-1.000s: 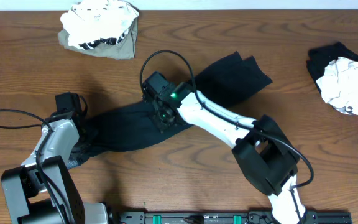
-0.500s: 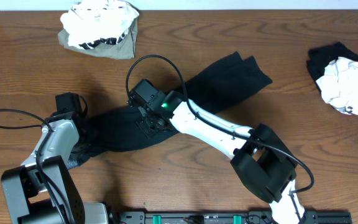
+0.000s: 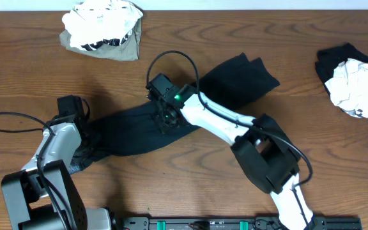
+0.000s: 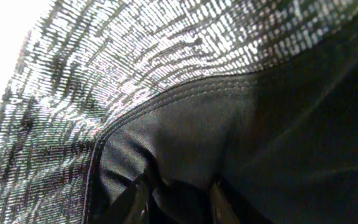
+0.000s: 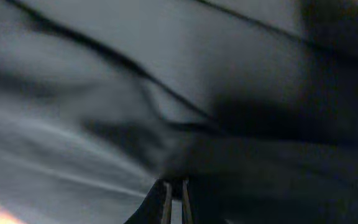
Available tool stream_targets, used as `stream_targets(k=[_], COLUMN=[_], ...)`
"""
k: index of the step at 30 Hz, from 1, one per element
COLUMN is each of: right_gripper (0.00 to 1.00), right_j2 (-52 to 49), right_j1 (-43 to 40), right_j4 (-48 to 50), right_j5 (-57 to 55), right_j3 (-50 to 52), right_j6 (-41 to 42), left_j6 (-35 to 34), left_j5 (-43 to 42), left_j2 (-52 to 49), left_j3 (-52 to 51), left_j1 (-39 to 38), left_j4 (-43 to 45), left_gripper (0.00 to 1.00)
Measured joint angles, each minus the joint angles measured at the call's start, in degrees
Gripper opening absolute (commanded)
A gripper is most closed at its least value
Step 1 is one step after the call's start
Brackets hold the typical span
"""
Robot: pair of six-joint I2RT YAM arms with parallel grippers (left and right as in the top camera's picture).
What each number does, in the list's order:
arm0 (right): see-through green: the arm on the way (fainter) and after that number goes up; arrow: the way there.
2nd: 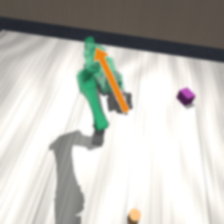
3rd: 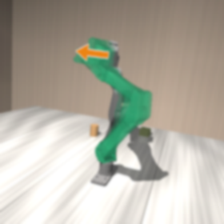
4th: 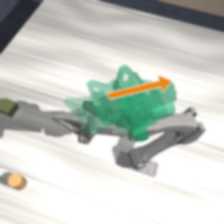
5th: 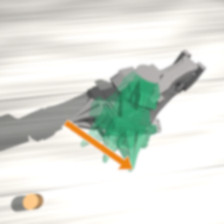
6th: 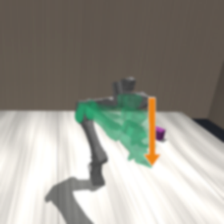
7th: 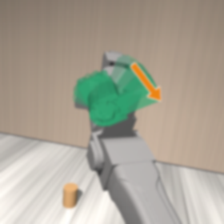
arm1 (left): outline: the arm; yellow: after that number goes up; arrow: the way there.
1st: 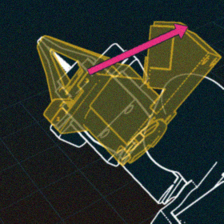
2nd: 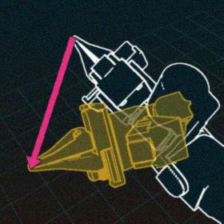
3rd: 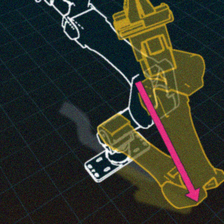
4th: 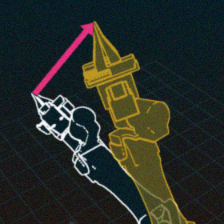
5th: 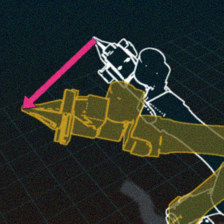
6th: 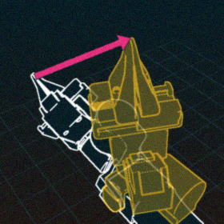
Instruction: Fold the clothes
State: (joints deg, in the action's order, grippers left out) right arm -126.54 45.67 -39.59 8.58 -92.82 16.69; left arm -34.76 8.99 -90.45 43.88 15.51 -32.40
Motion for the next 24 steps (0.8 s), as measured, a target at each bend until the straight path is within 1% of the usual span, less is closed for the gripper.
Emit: stream_targets(k=[8,13,24], right_gripper=[0.12,0.1,0.11], right_j2=[-0.52,-0.52,-0.59], right_j1=[-4.94,-10.45,-20.76], right_j4=[2.27,3.56,4.24], right_j5=[0.09,-1.92,-8.24], right_j3=[-0.2,-0.2,-0.24], right_j6=[0.76,1.33,1.81], left_j6=[0.0,0.0,0.0], left_j5=[0.0,0.0,0.0], left_j2=[0.0,0.0,0.0], left_j3=[0.0,0.0,0.0], left_j1=[0.0,0.0,0.0], left_j4=[-0.13,-0.13,-0.13], left_gripper=[0.33,0.33,0.33])
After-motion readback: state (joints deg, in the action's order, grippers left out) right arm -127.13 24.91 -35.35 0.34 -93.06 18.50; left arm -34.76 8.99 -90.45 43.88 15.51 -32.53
